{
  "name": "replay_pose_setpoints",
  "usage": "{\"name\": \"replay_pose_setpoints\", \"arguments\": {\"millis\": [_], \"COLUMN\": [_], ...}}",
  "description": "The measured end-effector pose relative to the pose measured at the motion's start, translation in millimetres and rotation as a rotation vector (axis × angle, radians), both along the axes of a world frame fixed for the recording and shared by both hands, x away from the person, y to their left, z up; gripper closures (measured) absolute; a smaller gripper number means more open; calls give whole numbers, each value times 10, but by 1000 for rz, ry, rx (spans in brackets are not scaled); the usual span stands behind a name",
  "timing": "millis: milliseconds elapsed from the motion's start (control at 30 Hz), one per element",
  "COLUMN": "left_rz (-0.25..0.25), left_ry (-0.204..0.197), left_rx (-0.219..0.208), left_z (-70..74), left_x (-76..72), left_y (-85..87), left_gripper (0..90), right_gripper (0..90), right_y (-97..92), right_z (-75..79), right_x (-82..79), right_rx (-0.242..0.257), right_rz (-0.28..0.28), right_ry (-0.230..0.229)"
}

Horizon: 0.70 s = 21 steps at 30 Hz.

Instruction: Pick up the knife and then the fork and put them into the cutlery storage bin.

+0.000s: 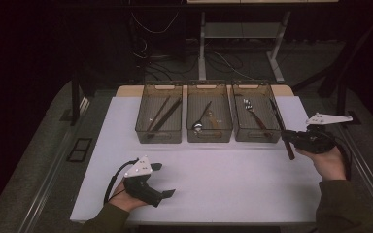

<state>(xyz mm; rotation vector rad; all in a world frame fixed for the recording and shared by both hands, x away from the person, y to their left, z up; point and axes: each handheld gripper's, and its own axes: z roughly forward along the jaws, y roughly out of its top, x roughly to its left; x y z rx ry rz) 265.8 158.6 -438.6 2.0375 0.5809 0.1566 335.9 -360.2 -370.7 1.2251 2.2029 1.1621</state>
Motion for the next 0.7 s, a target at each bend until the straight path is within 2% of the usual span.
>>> {"name": "replay_pose_setpoints", "arguments": {"millis": [300,700], "left_rz": [4,1], "left_ry": [1,-3], "left_rx": [-14,-16], "left_z": [3,10], "left_x": [-10,-11], "left_y": [-4,-4], "left_gripper": [0,0], "right_gripper": [776,776], "right_y": [35,187], "right_z": [129,357], "right_x": [110,372], "right_rx": [28,17], "right_rz": [-47,-71], "right_ry": [-26,-41]}}
